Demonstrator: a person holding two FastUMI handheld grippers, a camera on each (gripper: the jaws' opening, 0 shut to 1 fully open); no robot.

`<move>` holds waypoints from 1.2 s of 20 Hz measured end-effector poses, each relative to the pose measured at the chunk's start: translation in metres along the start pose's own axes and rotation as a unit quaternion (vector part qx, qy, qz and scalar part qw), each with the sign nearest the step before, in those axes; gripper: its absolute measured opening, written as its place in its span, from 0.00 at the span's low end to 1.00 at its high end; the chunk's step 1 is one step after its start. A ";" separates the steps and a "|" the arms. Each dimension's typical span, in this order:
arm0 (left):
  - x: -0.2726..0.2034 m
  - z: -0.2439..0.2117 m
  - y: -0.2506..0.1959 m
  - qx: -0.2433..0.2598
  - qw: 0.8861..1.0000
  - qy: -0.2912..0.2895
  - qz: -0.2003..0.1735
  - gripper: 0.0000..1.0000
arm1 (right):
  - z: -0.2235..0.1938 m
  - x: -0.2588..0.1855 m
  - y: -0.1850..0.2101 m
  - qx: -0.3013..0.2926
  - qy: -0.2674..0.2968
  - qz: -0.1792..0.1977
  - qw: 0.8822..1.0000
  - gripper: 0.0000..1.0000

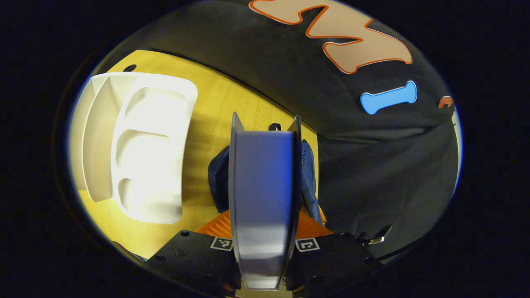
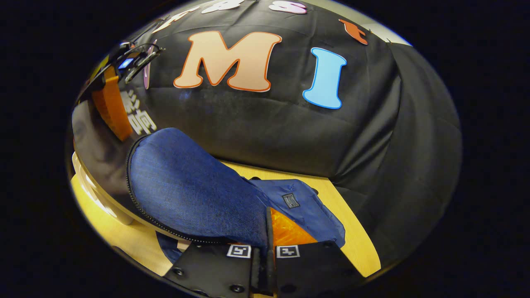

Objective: Open the schoolbag, grab two books from the bookshelf and put them into the schoolbag.

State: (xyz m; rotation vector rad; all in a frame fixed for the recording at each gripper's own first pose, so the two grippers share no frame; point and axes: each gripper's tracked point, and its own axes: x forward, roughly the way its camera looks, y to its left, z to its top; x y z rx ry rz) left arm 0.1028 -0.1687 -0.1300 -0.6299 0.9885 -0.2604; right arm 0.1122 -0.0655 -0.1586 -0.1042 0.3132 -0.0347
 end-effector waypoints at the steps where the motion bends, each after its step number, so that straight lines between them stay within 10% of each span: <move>1: 0.009 0.002 -0.007 -0.004 1.000 -0.008 -0.017 0.39 | 0.001 0.000 -0.001 0.007 0.000 0.002 1.000 0.08; 24: 0.165 -0.028 -0.043 -0.026 0.980 -0.003 -0.196 0.37 | 0.011 -0.001 0.001 0.049 -0.021 0.032 0.998 0.10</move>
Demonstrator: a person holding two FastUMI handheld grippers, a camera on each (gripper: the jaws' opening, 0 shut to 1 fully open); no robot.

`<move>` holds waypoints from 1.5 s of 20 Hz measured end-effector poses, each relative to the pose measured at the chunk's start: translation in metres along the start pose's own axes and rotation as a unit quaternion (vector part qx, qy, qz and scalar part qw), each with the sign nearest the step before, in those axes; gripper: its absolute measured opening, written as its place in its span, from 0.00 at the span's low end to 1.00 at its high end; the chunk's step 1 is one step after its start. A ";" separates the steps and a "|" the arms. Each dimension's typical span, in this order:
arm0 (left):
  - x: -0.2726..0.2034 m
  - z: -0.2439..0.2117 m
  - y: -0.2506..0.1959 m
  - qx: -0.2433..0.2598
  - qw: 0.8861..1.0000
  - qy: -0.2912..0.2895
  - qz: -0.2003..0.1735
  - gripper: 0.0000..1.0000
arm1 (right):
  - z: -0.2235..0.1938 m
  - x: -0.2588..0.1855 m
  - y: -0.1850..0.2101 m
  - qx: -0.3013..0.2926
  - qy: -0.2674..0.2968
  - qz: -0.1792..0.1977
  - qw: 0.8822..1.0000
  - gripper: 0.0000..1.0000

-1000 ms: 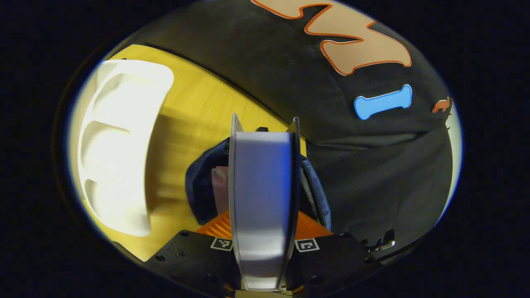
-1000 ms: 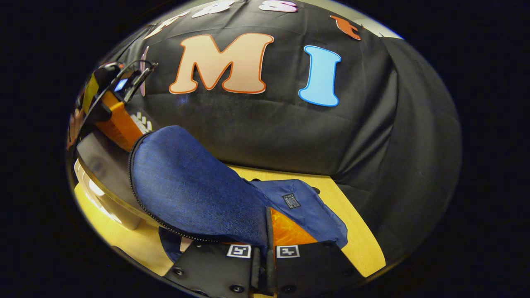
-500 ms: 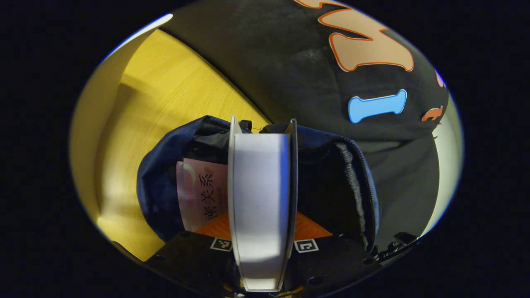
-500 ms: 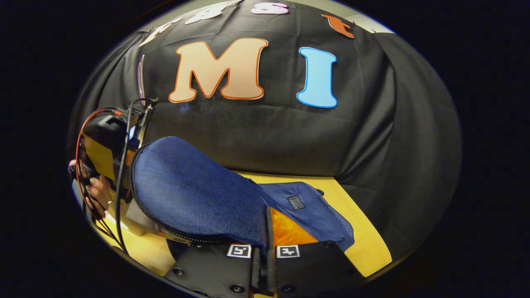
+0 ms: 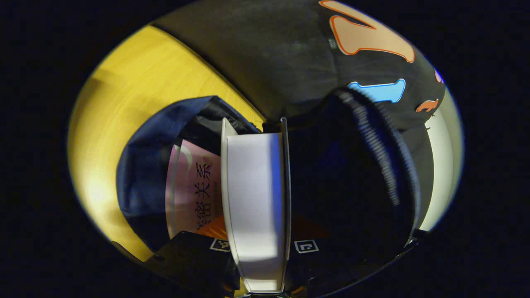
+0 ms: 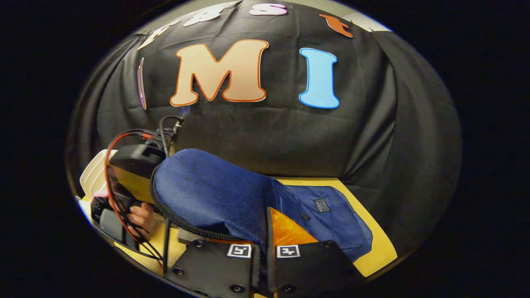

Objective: Open the schoolbag, grab two books from the bookshelf and put them into the schoolbag.

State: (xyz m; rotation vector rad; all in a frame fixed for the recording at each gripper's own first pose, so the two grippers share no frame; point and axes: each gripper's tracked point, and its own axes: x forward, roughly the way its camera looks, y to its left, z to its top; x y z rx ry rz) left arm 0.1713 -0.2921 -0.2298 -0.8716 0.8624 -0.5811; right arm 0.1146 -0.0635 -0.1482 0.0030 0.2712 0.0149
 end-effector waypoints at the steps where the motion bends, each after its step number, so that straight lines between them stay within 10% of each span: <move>1: 0.007 -0.002 0.003 -0.008 1.000 0.003 -0.005 0.36 | 0.000 0.001 0.001 0.002 0.002 0.001 1.000 0.08; 8: 0.022 -0.005 0.029 0.020 0.999 0.018 0.045 0.44 | -0.003 0.005 -0.001 0.008 0.011 0.002 1.000 0.08; 15: -0.017 0.010 0.042 0.097 0.986 -0.010 0.134 0.91 | -0.003 0.005 -0.008 0.034 0.014 0.004 0.999 0.08; 22: -0.081 0.019 0.011 0.186 0.963 -0.065 0.184 0.94 | -0.004 0.003 -0.010 0.049 0.018 0.023 0.998 0.11; 30: -0.178 0.021 -0.041 0.285 0.924 -0.128 0.220 0.95 | -0.019 -0.044 0.012 0.069 0.045 0.056 0.995 0.56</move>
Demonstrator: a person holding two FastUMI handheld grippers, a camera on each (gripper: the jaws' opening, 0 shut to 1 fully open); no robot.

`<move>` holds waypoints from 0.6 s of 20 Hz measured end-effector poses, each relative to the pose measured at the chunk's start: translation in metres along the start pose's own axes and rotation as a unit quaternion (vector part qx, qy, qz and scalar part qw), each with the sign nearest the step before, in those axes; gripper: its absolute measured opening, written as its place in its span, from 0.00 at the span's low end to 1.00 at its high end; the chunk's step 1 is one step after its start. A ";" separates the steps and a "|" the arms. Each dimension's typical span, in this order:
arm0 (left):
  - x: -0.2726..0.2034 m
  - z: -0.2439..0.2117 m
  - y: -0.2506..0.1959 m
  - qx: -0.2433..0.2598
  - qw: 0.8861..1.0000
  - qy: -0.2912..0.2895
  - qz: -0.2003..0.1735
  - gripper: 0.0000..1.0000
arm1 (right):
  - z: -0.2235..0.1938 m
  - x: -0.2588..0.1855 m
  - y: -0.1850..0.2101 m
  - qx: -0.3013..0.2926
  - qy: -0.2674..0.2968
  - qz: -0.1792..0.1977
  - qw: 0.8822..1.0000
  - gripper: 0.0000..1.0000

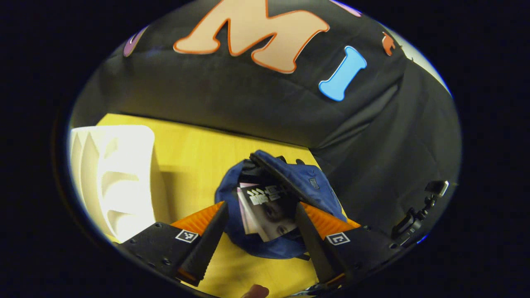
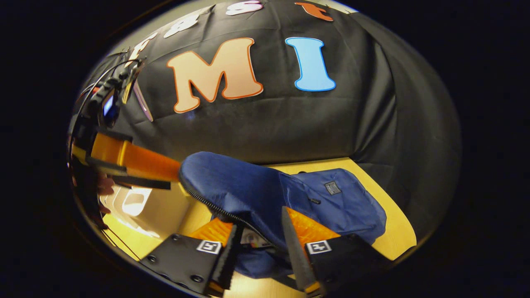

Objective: Open the schoolbag, grab two books from the bookshelf and put them into the schoolbag.

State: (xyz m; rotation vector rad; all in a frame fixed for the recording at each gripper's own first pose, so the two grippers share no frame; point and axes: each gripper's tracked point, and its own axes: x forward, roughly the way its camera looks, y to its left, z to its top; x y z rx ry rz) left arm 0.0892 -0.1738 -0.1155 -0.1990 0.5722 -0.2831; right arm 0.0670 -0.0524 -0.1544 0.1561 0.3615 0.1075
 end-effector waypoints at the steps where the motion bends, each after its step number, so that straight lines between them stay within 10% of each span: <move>1: -0.013 0.004 0.003 0.004 1.000 -0.010 0.006 0.95 | -0.003 -0.009 0.005 -0.004 0.003 0.003 1.000 0.61; 8: -0.102 0.031 0.047 0.021 0.993 -0.091 0.073 0.95 | 0.036 -0.062 0.054 -0.016 -0.048 0.040 0.998 1.00; 12: -0.156 0.070 0.066 0.075 0.972 -0.186 0.125 0.95 | 0.089 -0.078 0.073 -0.020 -0.105 0.048 0.993 1.00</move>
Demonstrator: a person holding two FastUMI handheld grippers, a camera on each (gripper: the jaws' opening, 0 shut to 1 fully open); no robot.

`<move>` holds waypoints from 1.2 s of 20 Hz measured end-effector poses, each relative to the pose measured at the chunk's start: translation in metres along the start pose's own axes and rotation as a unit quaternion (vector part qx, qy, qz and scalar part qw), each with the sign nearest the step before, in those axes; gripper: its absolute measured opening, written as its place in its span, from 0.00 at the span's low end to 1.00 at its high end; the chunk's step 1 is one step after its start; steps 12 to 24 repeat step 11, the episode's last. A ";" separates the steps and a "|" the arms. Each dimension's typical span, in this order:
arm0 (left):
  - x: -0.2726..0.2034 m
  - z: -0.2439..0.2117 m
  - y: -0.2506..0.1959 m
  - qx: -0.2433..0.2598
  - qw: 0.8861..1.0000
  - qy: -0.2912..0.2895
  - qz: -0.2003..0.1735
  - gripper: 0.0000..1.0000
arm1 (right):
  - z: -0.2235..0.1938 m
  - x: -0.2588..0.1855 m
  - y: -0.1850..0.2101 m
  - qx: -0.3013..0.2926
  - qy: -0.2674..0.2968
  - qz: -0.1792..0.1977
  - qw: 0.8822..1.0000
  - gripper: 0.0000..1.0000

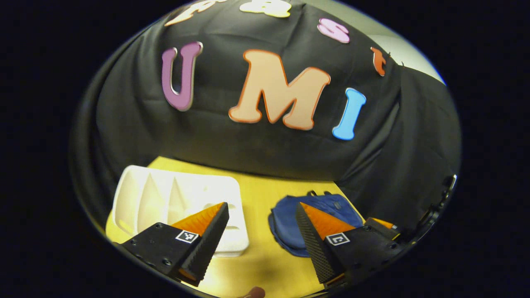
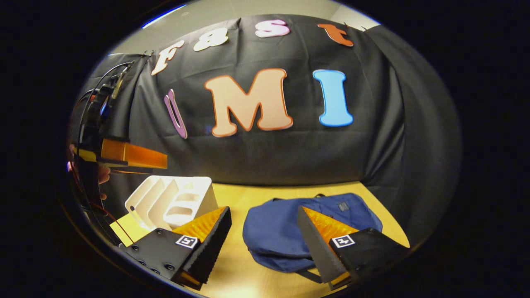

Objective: Open the schoolbag, grab two books from the bookshelf and put them into the schoolbag.

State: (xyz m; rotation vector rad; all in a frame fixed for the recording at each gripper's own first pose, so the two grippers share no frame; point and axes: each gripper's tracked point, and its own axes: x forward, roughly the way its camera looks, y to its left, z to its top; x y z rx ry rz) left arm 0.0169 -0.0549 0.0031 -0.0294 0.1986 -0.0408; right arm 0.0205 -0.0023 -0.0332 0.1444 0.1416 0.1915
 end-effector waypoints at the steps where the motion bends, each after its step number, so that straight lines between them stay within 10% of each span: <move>1: -0.009 0.010 0.005 0.015 1.000 -0.022 0.014 0.95 | 0.014 0.000 0.003 -0.001 -0.019 0.003 1.000 1.00; 7: -0.030 0.046 0.025 0.027 0.991 -0.116 0.056 0.90 | 0.054 0.000 0.013 -0.011 -0.078 0.008 0.997 0.99; 24: -0.032 0.041 0.040 0.023 0.992 -0.105 0.072 0.90 | 0.070 -0.006 0.024 -0.026 -0.106 0.013 0.994 0.99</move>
